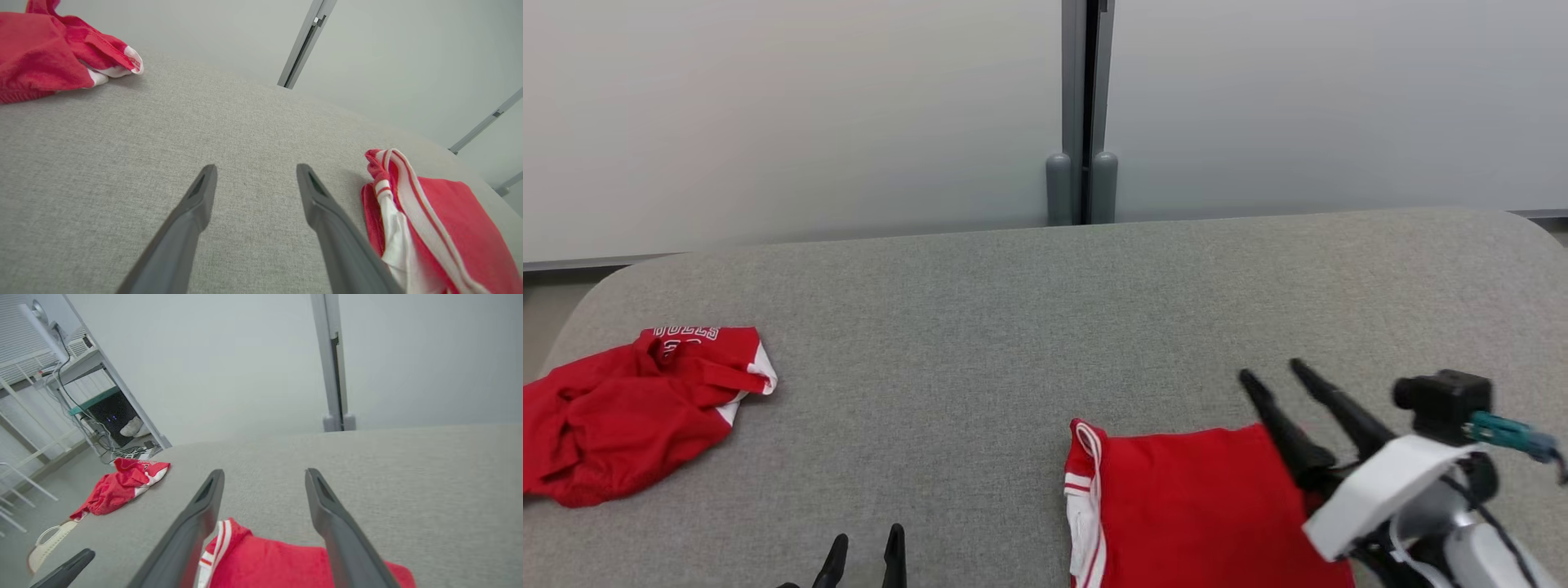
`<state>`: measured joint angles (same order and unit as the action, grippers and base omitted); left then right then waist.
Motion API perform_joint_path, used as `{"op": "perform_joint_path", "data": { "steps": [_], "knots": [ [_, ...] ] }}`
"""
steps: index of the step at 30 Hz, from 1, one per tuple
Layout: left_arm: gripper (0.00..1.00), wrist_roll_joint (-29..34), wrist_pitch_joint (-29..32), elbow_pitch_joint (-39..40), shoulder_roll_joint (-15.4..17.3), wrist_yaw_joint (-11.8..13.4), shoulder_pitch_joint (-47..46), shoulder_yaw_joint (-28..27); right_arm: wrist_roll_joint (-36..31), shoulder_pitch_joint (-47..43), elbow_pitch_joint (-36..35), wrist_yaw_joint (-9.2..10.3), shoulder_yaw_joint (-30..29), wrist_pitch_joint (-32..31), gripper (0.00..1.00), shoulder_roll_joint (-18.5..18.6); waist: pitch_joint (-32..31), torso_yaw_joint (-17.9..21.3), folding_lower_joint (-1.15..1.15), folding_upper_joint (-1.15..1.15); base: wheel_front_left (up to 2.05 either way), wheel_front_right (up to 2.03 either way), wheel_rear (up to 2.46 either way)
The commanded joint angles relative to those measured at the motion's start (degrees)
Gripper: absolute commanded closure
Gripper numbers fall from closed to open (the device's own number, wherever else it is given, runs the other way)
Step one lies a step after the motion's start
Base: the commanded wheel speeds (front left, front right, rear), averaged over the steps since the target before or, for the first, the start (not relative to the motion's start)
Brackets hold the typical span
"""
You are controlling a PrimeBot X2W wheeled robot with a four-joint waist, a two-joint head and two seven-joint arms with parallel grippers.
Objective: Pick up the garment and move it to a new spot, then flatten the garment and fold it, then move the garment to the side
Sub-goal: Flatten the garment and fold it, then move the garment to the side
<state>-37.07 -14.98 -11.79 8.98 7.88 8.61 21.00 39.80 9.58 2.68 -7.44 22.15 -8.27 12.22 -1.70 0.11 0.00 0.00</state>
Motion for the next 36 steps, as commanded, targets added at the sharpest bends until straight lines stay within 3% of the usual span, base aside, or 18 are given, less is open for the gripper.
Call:
{"op": "perform_joint_path", "data": {
  "steps": [1, 4, 10, 15, 23, 30, 32, 36],
  "knots": [
    [0.00, 0.9, -0.2, 0.4, 0.4, -0.1, 0.2, -0.2, -2.1, -1.8, -1.2, -0.10, -1.8, 2.9, 0.00, 2.9, -0.3, 0.4, 0.00, 0.00, 0.00, 0.00, 0.00],
    [0.00, 2.2, -0.2, 0.7, 0.8, -0.2, 0.1, -0.5, -7.5, -4.6, -0.1, -0.10, -7.8, 9.2, 0.00, 8.0, -0.5, 0.4, 0.00, 0.00, 0.00, 0.00, 0.00],
    [0.00, 6.8, -0.2, 2.7, 0.0, -0.7, 0.9, -4.1, -16.8, -10.7, 8.8, -0.10, -16.2, 21.0, 0.00, 11.7, -1.0, -0.5, 0.00, 0.00, 0.00, 0.00, 0.00],
    [0.00, 12.2, -0.3, 3.7, -1.5, -1.8, 2.4, -8.5, -21.0, -14.1, 15.8, -0.10, -20.6, 23.5, 0.00, 10.0, -1.5, -1.4, 0.00, 0.00, 0.00, 0.00, 0.00],
    [0.00, 16.8, -0.2, 3.3, -3.8, -5.1, 4.1, -14.3, -24.6, -16.1, 13.8, -0.06, -25.2, 23.5, 0.00, 5.5, -1.3, -1.9, 0.00, 0.00, 0.00, 0.00, 0.00],
    [0.00, 18.7, -0.3, 2.6, -4.9, -7.6, 2.9, -16.9, -21.9, -15.5, 12.3, -0.06, -23.7, 23.5, 0.00, 4.2, -0.4, -2.4, 0.00, 0.00, 0.00, 0.00, 0.00],
    [0.00, 19.0, -0.3, 2.6, -5.2, -8.2, 2.5, -17.6, -19.6, -14.4, 12.3, -0.06, -19.7, 22.8, 0.00, 5.9, 0.1, -2.4, 0.00, 0.00, 0.00, 0.00, 0.00],
    [0.00, 19.7, -0.3, 2.0, -5.5, -9.0, 2.1, -17.6, -12.2, -11.6, 12.8, -0.06, -11.1, 14.4, 0.00, 8.8, 1.3, -2.7, 0.00, 0.00, 0.00, 0.00, 0.00]
  ]
}}
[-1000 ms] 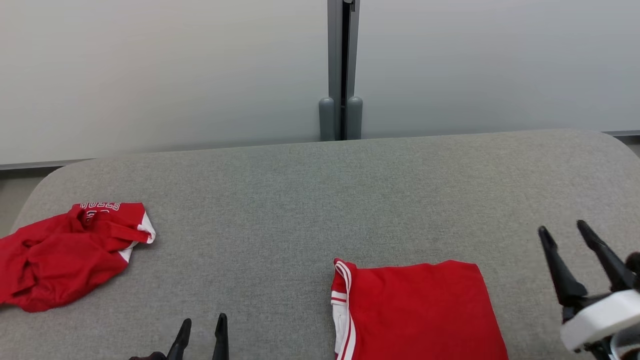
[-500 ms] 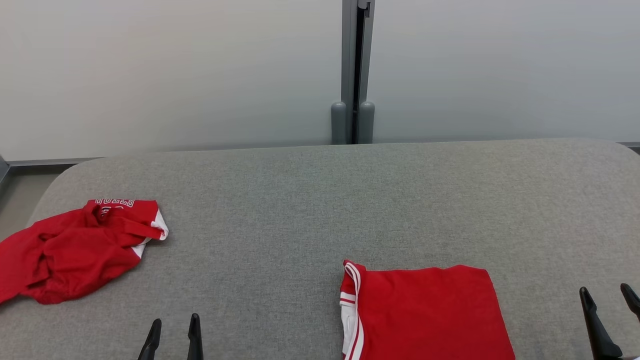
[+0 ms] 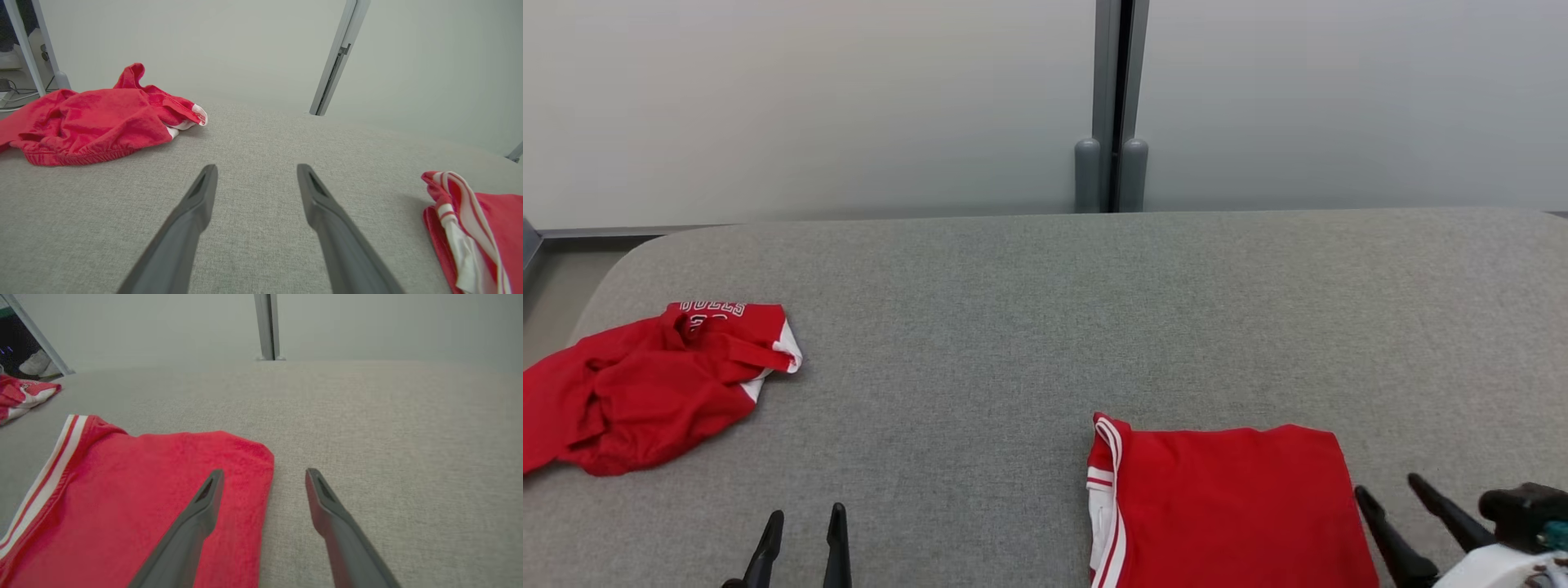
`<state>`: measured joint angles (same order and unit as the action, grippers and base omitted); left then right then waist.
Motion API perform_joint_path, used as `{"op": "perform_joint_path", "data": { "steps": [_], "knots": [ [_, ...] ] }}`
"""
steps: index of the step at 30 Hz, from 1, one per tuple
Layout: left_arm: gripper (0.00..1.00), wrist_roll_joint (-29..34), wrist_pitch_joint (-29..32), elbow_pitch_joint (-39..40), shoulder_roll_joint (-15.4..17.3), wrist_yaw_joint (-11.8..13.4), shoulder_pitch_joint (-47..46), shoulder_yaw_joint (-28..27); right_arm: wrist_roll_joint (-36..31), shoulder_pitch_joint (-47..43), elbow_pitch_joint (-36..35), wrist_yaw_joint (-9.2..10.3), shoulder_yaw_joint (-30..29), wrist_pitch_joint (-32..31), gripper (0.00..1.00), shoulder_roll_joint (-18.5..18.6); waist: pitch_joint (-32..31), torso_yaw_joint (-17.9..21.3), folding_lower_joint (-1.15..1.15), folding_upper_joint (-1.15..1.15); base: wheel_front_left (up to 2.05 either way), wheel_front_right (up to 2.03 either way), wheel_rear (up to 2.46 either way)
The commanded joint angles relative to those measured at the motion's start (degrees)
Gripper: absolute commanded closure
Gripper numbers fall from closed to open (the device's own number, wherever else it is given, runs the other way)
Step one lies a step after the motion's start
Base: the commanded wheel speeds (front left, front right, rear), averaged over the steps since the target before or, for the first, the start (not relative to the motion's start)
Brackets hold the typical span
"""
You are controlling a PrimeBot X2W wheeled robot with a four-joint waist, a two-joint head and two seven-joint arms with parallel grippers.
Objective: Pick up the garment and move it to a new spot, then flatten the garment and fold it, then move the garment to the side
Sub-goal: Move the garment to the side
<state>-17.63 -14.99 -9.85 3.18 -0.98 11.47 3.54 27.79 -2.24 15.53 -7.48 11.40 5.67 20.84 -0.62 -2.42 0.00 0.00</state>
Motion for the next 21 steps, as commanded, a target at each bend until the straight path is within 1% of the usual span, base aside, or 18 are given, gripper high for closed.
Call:
{"op": "perform_joint_path", "data": {
  "steps": [1, 2, 6, 10, 12, 15, 16, 17, 18, 21],
  "knots": [
    [0.00, 0.5, -0.3, -0.1, 0.2, -0.4, -1.1, -0.1, 1.2, 1.0, 0.5, -0.03, 1.0, -1.9, 0.00, 1.0, 0.5, -0.4, 0.00, 0.00, 0.00, 0.00, 0.00],
    [0.00, 0.7, -0.3, -0.2, 0.1, -0.5, -1.5, 0.1, 2.0, 1.8, 1.1, -0.03, 2.7, -3.9, 0.00, 2.1, 0.9, -0.7, 0.00, 0.00, 0.00, 0.00, 0.00],
    [0.00, 0.9, -0.2, -0.1, -0.1, -0.6, -2.7, 0.2, 5.3, 4.8, 4.9, -0.02, 6.5, -10.1, 0.00, 2.6, 2.5, -1.7, 0.00, 0.00, 0.00, 0.00, 0.00],
    [0.00, 0.9, -0.2, 0.1, -0.1, -0.7, -3.8, -0.1, 9.1, 7.7, 8.7, -0.03, 8.1, -13.5, 0.00, 0.7, 4.3, -2.5, 0.00, 0.00, 0.00, 0.00, 0.00],
    [0.00, 0.9, -0.3, 0.3, -0.2, -0.8, -4.4, 0.0, 12.9, 8.6, 9.8, -0.04, 9.4, -15.2, 0.00, -0.5, 5.2, -2.9, 0.00, 0.00, 0.00, 0.00, 0.00],
    [0.00, 0.2, -0.2, 0.4, -0.2, -0.5, -5.3, 0.5, 16.2, 10.1, 11.3, -0.03, 11.6, -16.4, 0.00, 0.0, 6.5, -3.2, 0.00, 0.00, 0.00, 0.00, 0.00],
    [0.00, -0.1, -0.3, 0.6, -0.2, -0.3, -5.7, 0.6, 17.4, 10.9, 11.2, -0.03, 11.8, -16.0, 0.39, 0.2, 7.0, -3.2, 0.00, 0.00, 0.00, 0.00, 0.00],
    [0.00, -0.2, -0.2, 0.8, -0.2, -0.1, -6.2, 0.7, 19.1, 11.5, 11.0, -0.03, 12.1, -15.9, 0.97, 0.5, 7.5, -3.1, 0.00, 0.00, 0.00, 0.00, 0.00],
    [0.00, -0.4, -0.2, 1.1, -0.2, -0.1, -6.7, 0.7, 20.7, 12.0, 10.2, -0.03, 12.8, -16.4, 1.00, 1.1, 8.0, -3.0, 0.00, 0.00, 0.00, 0.00, 0.00],
    [0.00, -0.8, -0.2, 1.7, -0.2, -0.3, -7.7, 0.9, 23.9, 14.6, 8.5, -0.03, 12.8, -15.4, 1.00, 4.5, 10.0, -2.0, 0.00, 0.00, 0.00, 0.00, 0.00]
  ]
}}
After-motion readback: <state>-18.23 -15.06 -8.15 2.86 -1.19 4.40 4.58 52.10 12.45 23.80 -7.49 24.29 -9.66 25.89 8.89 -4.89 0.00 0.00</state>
